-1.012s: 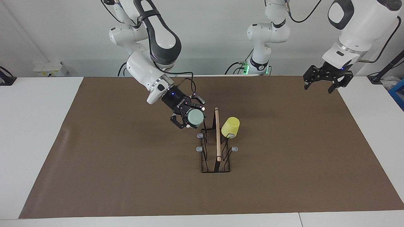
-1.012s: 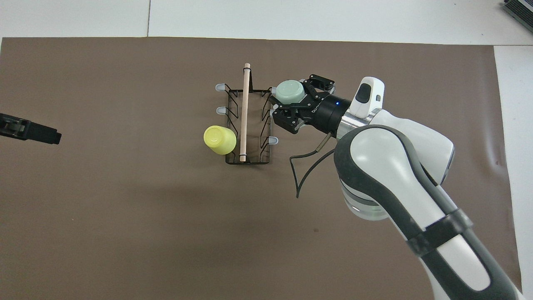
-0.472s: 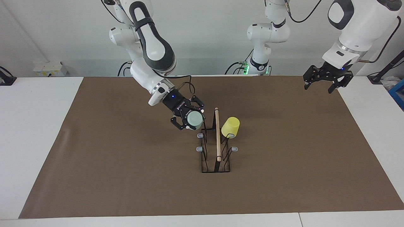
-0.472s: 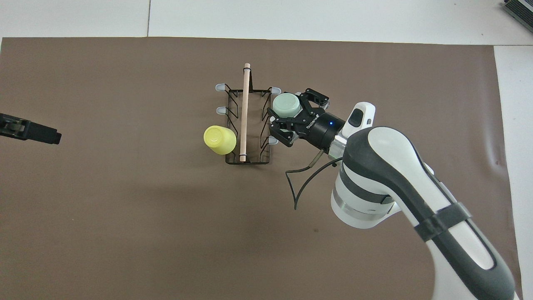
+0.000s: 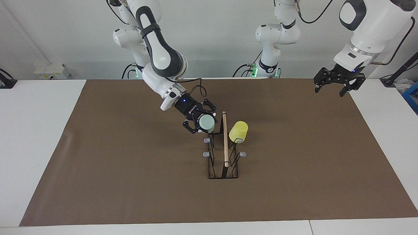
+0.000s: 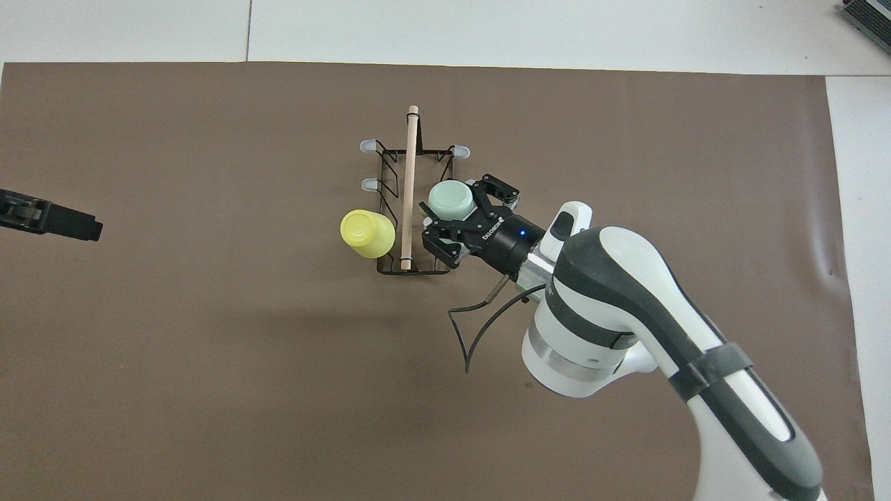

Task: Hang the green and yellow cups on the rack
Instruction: 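Lower the green cup onto the rack peg with the right gripper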

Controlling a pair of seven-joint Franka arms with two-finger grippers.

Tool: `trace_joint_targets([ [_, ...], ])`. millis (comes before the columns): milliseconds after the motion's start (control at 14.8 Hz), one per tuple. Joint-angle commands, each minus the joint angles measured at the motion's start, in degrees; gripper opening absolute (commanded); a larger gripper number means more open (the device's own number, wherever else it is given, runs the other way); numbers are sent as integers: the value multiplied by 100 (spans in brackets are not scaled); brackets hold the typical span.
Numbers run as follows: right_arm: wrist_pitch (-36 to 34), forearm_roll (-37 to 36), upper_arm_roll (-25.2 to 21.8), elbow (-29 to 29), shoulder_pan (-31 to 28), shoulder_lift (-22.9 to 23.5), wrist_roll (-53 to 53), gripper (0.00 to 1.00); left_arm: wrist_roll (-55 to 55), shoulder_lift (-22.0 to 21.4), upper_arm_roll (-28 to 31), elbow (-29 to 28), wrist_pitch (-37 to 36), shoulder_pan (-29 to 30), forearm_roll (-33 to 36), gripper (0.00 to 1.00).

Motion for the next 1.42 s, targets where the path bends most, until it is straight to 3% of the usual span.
trace_joint_targets([
  [0, 37, 275, 1, -80, -22, -41, -342, 35, -70, -173, -64, -200, 54, 43, 84, 100],
  [1012, -260, 275, 1, -186, -188, 82, -869, 31, -70, -173, -64, -200, 54, 43, 84, 100],
  [1349, -402, 794, 1, -212, -197, 187, -1362, 31, -70, -173, -64, -200, 45, 43, 84, 100],
])
